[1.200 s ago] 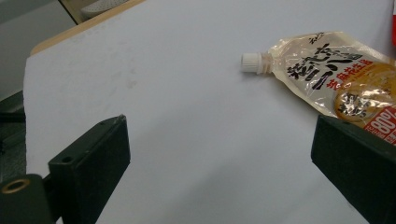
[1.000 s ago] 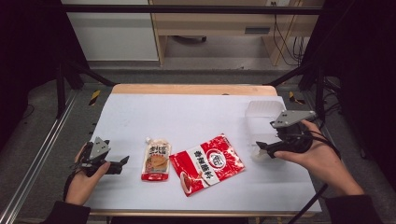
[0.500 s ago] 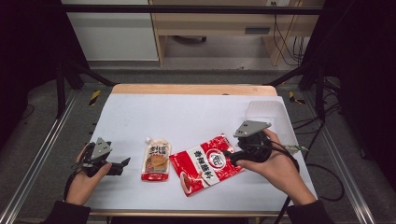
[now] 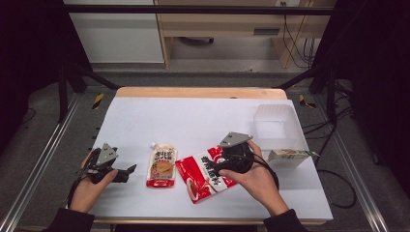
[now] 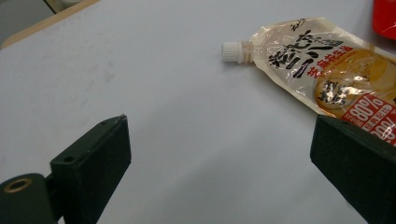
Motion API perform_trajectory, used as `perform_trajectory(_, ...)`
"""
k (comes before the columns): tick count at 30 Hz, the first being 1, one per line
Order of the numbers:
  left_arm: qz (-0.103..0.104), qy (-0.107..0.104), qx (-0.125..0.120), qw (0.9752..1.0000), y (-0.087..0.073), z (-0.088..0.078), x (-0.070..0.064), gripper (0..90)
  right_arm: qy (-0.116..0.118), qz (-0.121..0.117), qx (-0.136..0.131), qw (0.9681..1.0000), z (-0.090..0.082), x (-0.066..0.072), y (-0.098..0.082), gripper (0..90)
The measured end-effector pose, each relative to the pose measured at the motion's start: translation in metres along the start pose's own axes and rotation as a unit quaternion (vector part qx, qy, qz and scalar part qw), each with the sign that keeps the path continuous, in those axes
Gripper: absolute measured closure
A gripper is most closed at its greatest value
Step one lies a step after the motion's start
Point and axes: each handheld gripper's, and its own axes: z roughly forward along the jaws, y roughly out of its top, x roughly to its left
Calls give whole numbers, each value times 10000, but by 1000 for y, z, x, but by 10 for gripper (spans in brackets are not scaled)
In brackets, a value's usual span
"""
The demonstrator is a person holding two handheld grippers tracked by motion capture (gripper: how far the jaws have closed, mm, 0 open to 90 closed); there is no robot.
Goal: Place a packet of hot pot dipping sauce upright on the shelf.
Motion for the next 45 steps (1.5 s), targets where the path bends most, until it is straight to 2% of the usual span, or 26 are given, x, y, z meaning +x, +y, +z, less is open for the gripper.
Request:
perform_trajectory(6, 4, -2, 18, 10000, 0, 0, -2, 51, 178, 118, -69, 9997, 17, 7, 3, 121)
perform_trajectory(9, 1, 17, 20, 10000, 0, 0, -2, 51, 222, 103, -67, 9997, 22, 11, 5, 135)
perform_trajectory(16, 0, 16, -19, 10000, 0, 0, -2, 51, 186, 65, -39, 9998, 38, 18, 15, 240)
perform_trajectory(21, 20, -14, -25, 10000, 1, 0, -3, 50, 287, 55, -30, 9996, 56, 22, 22, 329)
perform_trajectory(26, 53, -63, -24, 10000, 1, 1, -5, 50, 407, 106, 100, 9991, 77, 24, 27, 431)
perform_trajectory(32, 158, -138, 37, 9998, 2, 3, -8, 52, 533, 217, 48, 9983, 98, 29, 29, 484)
perform_trajectory(36, 237, -151, 109, 9995, 2, 5, -10, 58, 589, 270, 113, 9978, 112, 33, 28, 507)
perform_trajectory(45, 264, -135, 152, 9994, 3, 6, -11, 62, 670, 517, 8, 9964, 144, 40, 36, 564)
